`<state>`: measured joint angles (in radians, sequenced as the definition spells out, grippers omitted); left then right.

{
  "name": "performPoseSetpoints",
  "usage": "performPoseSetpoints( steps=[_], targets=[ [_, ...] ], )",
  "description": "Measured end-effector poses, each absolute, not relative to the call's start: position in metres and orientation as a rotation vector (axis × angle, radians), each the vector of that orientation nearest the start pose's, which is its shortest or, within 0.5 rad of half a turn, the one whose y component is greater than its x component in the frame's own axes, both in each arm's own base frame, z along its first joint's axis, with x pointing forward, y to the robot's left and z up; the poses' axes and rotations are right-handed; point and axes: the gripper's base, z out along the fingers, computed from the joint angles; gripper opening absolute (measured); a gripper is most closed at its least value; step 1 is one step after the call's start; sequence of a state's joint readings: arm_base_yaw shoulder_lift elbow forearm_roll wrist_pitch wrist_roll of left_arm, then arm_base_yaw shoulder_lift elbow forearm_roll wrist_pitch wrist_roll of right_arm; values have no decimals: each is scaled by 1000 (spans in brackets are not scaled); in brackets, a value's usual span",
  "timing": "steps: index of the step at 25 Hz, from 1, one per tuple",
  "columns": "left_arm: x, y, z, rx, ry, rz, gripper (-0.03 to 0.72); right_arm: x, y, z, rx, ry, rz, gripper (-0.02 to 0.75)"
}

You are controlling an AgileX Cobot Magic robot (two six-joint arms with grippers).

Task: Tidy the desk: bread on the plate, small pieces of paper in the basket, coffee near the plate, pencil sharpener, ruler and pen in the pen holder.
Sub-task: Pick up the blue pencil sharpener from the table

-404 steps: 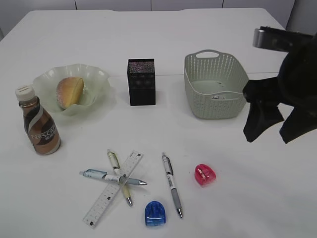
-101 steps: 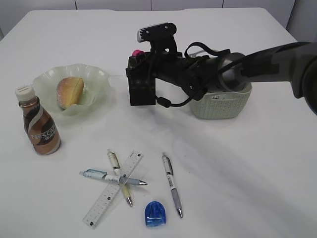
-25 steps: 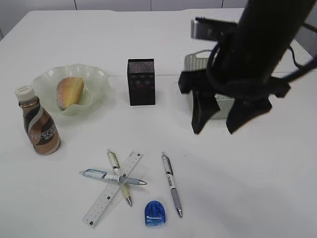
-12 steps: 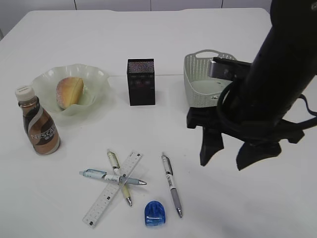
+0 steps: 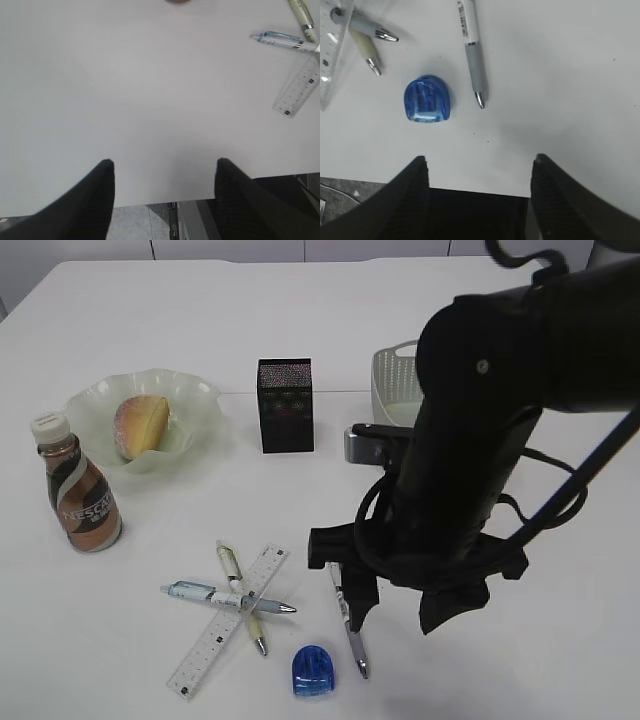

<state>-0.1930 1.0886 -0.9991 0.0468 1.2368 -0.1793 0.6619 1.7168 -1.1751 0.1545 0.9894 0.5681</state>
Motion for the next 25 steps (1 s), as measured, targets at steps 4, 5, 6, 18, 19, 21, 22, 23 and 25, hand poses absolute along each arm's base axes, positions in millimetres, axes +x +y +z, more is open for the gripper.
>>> performPoseSetpoints(
  steps=[4, 5, 6, 18, 19, 21, 22, 23, 25],
  targets=[
    [181, -31, 327, 30, 2807, -23, 459, 248, 221, 198, -69, 3140, 231, 470],
    [181, -31, 327, 31, 2806, -17, 459, 248, 225, 195, -87, 3143, 225, 470],
    [181, -31, 327, 32, 2805, -11, 459, 247, 230, 193, -107, 3144, 221, 470],
    [181, -29, 327, 36, 2801, 13, 459, 270, 267, 174, -211, 3123, 193, 470],
    [181, -29, 327, 36, 2801, 13, 459, 270, 268, 171, -215, 3129, 183, 470],
    [181, -29, 327, 36, 2801, 13, 459, 271, 268, 167, -217, 3139, 170, 470],
    [181, -29, 327, 36, 2801, 13, 459, 271, 269, 165, -217, 3143, 165, 470],
    [181, -29, 327, 36, 2801, 13, 459, 271, 269, 163, -217, 3148, 159, 470],
    [181, -29, 327, 37, 2801, 13, 459, 272, 269, 157, -214, 3161, 149, 470]
  ],
)
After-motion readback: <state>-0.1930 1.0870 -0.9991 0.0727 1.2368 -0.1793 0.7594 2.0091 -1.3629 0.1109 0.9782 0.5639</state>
